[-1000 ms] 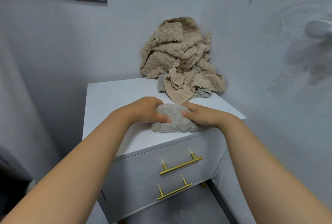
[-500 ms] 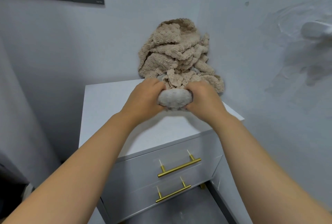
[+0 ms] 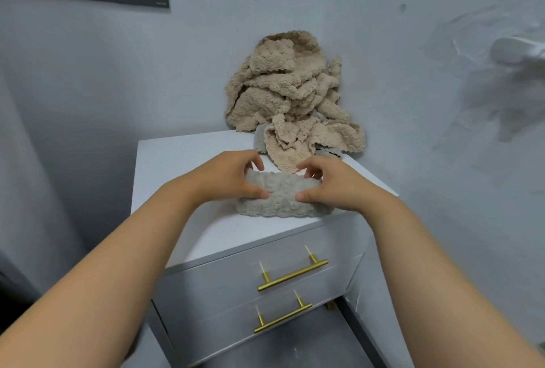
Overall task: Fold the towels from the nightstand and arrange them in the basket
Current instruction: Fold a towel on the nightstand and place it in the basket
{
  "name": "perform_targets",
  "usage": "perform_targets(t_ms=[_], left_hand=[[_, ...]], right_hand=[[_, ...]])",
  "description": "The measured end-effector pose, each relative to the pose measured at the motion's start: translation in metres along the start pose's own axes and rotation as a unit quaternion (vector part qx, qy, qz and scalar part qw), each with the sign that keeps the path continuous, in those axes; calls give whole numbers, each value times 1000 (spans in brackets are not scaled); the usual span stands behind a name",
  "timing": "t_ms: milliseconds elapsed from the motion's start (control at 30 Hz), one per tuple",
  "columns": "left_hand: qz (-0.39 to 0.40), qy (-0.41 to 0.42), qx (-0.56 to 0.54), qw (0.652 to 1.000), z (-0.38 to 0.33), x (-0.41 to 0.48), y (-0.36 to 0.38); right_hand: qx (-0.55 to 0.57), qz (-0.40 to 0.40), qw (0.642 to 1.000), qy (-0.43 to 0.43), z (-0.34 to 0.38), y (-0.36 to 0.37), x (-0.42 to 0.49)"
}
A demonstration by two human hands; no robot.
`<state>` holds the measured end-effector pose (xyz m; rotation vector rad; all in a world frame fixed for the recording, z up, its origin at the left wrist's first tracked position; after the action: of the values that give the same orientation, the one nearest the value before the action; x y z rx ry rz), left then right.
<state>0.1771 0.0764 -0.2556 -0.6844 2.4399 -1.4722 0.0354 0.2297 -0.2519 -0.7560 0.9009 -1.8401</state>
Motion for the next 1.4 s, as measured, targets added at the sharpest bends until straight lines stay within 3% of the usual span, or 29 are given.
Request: perform_targets(t_ms=[333,567,800,1233,1400], left_hand=[[50,0,-75,996,4,-4,-7],[5,14,-122,992,8,-3,-12],[19,57,-100,993,-4,-5,-9],[17,65,-66,996,-13,-5,2],[6,105,-107,989,-14,-4,5]], right_hand=[[-20,17,1000,6,2,-10,-4],[75,-25,997,-12,4,-16,-9],[2,32,999,13,3,-16,-10],[51,28,998,-2,4,-19,-12],[60,25,998,-1,5,-17,-11]])
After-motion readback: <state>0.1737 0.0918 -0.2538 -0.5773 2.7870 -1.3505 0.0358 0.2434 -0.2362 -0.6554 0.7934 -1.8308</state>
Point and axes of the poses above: each hand's wrist, its own x-axis towards the middle knuckle, its own y-axis out of the palm, z = x × y, the point moved 2 cm from there along x, towards the middle knuckle, and after that the axes turned 6 degrees about -y, right-handed, at the moved point
